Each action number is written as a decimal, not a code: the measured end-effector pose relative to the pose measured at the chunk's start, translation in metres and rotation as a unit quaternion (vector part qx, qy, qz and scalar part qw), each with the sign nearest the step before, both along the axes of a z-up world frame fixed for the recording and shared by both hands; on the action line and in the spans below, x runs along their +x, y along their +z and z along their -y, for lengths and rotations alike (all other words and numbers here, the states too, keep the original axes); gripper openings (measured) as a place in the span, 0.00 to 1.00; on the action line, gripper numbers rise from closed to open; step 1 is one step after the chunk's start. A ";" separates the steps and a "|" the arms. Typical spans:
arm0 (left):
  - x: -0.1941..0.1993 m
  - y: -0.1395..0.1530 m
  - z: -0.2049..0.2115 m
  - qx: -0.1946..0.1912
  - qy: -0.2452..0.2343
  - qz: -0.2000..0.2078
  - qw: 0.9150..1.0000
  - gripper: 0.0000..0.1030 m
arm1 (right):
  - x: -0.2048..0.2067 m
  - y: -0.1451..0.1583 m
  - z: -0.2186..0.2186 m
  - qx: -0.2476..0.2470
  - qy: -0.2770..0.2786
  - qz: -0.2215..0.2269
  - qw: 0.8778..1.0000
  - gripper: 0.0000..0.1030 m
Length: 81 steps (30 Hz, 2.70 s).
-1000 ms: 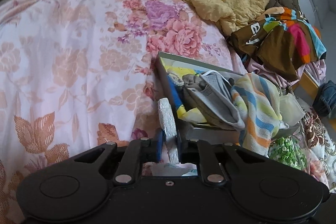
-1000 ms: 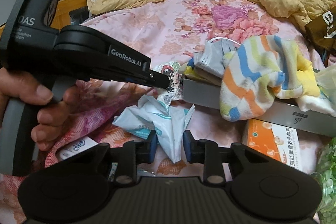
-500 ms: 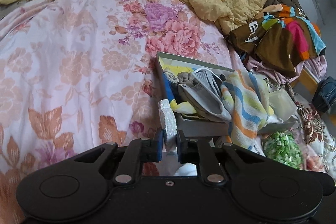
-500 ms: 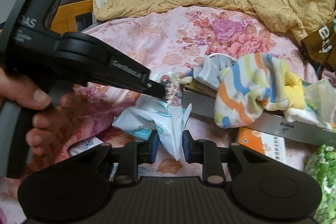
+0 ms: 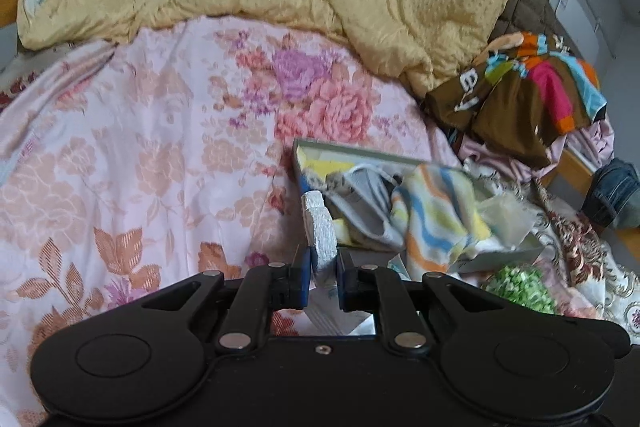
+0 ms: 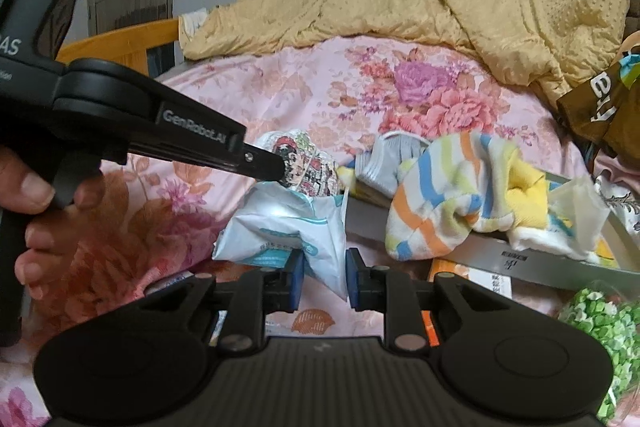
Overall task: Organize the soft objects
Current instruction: 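Carry the cartoon pack and tissue pack over the tray with both grippers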
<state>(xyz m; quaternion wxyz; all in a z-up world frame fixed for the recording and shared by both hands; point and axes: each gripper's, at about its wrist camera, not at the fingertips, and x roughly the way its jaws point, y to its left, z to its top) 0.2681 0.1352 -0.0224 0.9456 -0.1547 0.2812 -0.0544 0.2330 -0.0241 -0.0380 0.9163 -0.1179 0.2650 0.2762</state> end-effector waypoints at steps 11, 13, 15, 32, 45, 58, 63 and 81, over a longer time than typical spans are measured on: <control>-0.014 0.014 0.006 -0.001 0.016 0.054 0.998 0.13 | 0.001 0.024 0.025 0.032 -0.030 0.013 0.999 0.22; -0.015 0.014 0.005 0.000 0.019 0.059 0.998 0.13 | 0.003 0.030 0.032 0.038 -0.045 0.012 0.998 0.22; -0.016 0.016 0.005 0.002 0.027 0.062 0.998 0.13 | 0.005 0.036 0.041 0.048 -0.058 0.012 0.997 0.22; 0.007 0.043 0.072 -0.026 -0.016 0.141 0.989 0.13 | 0.078 0.055 0.165 0.157 -0.261 -0.006 0.952 0.22; 0.065 0.020 0.179 -0.030 -0.090 0.102 0.990 0.13 | 0.101 0.029 0.219 0.203 -0.326 -0.043 0.922 0.22; 0.094 0.017 0.225 0.016 -0.104 0.075 0.992 0.13 | 0.121 0.012 0.254 0.226 -0.356 -0.059 0.905 0.22; 0.106 0.009 0.233 0.027 -0.101 0.053 0.993 0.13 | 0.128 0.007 0.257 0.217 -0.358 -0.062 0.906 0.22; 0.142 -0.007 0.225 0.006 -0.072 -0.003 0.997 0.14 | 0.154 -0.007 0.243 0.207 -0.338 -0.072 0.915 0.22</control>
